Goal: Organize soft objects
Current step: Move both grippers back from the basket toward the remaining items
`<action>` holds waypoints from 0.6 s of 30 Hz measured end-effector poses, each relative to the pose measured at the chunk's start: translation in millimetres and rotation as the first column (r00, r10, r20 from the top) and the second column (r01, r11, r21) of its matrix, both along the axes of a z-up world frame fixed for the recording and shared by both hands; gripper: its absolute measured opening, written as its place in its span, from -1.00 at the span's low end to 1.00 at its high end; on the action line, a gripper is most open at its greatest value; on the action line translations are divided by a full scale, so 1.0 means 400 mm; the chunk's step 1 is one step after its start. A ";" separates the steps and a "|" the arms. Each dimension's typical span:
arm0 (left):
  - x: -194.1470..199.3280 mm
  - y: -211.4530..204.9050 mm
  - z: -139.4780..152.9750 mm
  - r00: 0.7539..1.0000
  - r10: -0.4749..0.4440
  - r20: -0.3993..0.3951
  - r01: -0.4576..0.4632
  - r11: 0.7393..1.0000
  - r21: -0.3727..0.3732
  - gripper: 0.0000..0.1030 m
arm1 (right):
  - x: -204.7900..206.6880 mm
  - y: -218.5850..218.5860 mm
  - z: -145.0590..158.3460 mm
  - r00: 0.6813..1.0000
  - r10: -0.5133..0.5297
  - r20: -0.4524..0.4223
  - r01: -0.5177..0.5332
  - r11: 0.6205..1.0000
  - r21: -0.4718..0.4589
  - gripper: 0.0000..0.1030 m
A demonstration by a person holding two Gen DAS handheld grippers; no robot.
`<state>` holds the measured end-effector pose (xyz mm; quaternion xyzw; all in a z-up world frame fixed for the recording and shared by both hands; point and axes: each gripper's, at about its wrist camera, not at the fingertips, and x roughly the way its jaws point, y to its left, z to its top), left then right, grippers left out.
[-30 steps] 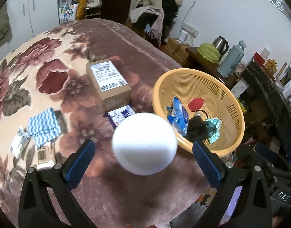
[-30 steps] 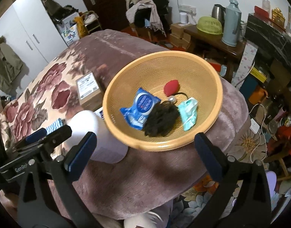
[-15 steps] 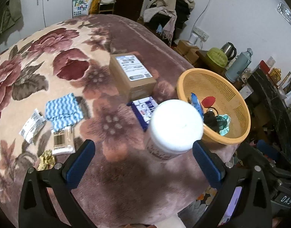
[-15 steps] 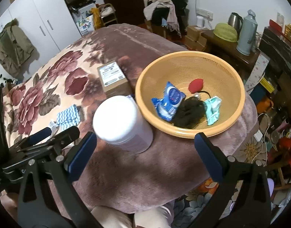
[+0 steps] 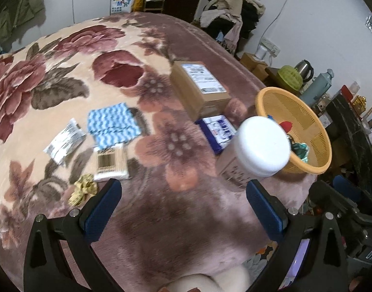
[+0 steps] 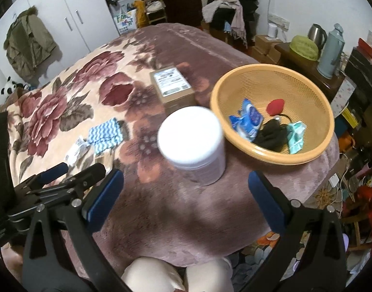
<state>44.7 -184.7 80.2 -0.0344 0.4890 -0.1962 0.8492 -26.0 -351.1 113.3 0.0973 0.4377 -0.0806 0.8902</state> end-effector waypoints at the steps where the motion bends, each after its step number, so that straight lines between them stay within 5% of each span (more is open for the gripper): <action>1: -0.001 0.015 -0.006 1.000 0.006 -0.004 -0.006 1.000 0.002 0.99 | 0.000 0.010 -0.004 1.000 0.006 -0.002 -0.006 1.000 0.001 1.00; 18: -0.006 0.171 -0.088 0.997 0.065 -0.051 -0.063 0.998 0.030 0.99 | 0.012 0.171 -0.090 0.992 0.095 -0.078 -0.095 0.995 0.010 1.00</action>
